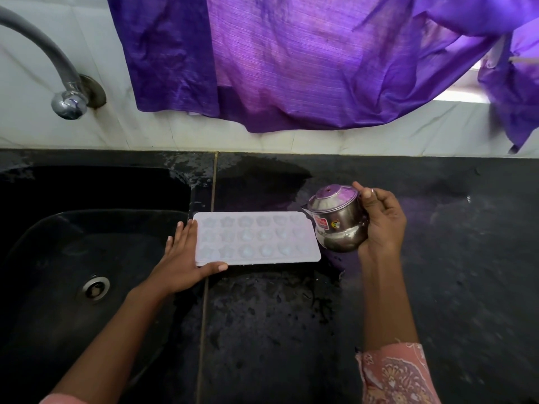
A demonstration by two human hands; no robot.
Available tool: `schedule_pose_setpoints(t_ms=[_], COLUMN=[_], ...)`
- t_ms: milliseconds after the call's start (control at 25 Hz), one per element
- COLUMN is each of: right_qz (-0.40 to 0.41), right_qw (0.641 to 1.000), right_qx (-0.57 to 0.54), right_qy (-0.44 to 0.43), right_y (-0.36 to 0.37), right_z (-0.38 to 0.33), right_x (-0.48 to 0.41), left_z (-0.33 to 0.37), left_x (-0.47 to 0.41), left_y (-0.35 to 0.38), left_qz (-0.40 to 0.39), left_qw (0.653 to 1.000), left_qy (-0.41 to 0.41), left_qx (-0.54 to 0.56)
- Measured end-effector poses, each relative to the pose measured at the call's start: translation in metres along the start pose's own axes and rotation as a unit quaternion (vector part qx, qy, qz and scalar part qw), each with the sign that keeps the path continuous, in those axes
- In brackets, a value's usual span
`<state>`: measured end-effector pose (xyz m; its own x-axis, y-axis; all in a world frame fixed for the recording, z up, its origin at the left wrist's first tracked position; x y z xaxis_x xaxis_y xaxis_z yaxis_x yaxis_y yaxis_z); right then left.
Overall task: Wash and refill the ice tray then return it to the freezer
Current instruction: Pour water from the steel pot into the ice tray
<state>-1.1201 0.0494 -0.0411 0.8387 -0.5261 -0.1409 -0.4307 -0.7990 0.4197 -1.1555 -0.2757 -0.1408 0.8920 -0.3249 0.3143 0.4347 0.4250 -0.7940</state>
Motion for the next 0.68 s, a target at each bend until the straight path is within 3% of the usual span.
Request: schedule_pose_setpoints(t_ms=[680], right_qz=[0.025], right_qw=[0.999], right_qx=[0.048], right_qy=[0.007], right_y=[-0.0051], right_z=[-0.0098], right_x=[0.0047], left_z=[-0.0023], left_x=[-0.0008], left_y=[0.0016], left_qz=[0.015], left_qw=[1.0], left_qy=[0.0], left_qx=[0.004])
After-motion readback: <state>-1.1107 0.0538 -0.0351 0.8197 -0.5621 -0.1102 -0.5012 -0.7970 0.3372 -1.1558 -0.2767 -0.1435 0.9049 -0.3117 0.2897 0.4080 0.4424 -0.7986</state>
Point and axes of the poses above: each hand's wrist, its own x-axis away from the middle knuckle, its own y-axis out of the palm, z = x × y, the point moved 6 cm from there along -x, towards the middle knuckle, and after that the axes turned 7 degrees about -z, right-handed, at the moved point
